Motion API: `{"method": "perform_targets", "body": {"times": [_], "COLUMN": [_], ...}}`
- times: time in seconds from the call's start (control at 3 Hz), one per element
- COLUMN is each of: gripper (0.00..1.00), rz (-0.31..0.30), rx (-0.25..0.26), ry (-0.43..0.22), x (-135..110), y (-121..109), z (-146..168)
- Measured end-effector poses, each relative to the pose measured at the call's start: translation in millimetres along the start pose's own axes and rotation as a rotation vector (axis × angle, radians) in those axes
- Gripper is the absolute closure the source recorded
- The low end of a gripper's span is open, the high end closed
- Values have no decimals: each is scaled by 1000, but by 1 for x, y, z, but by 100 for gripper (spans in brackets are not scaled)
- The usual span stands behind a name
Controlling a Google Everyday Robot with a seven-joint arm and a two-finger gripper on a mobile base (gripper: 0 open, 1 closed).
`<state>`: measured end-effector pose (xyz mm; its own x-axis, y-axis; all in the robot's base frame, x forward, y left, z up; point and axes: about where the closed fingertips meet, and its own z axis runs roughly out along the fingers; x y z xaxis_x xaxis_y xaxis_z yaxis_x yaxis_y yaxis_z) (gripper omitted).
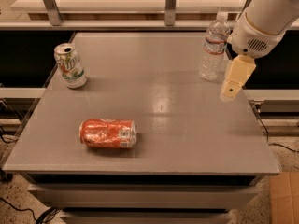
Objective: Move water bottle near coke can
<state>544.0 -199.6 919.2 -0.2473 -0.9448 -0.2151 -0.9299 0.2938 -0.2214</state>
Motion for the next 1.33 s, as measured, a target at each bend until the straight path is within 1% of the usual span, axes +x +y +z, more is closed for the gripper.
{"method": "perform_targets", "body": {"times": [0.33,0.67,1.0,1.33], "gripper": [0,0,0,0], "rz": [50,89,118,145], "rx": [10,15,18,9], "ry": [37,59,54,11], "x": [15,27,32,31], "y": [-23,-40,-53,-63], "z": [11,20,28,34]}}
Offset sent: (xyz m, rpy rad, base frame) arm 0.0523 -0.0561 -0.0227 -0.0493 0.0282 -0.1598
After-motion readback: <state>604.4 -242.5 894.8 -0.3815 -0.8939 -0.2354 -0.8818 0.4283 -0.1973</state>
